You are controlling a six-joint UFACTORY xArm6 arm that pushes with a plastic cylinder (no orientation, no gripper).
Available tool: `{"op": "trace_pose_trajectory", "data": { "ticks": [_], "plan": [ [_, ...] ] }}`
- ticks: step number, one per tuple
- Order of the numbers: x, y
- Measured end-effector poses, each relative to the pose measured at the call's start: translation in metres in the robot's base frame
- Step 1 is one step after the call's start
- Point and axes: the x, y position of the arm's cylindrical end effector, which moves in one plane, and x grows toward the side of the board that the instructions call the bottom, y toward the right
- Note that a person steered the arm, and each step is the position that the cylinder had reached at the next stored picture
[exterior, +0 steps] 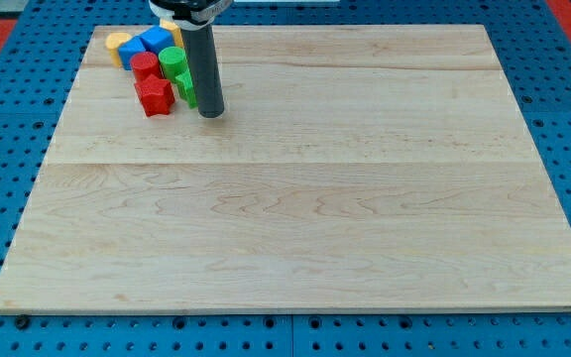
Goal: Move the yellow hexagon parallel to the right of the green circle
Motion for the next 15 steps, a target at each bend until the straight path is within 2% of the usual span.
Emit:
{"op": "trace_pose_trajectory", "data": {
  "ticks": [1, 4, 6, 8, 10, 11, 13, 15],
  "plan": [
    [0.067, -0.027],
    [0.066, -0.044],
    [0.065, -0.127],
    [0.065, -0.126],
    [0.032, -0.185],
    [-0.013, -0.19],
    [-0.014, -0.19],
    [-0.056, -0.187]
  ]
}}
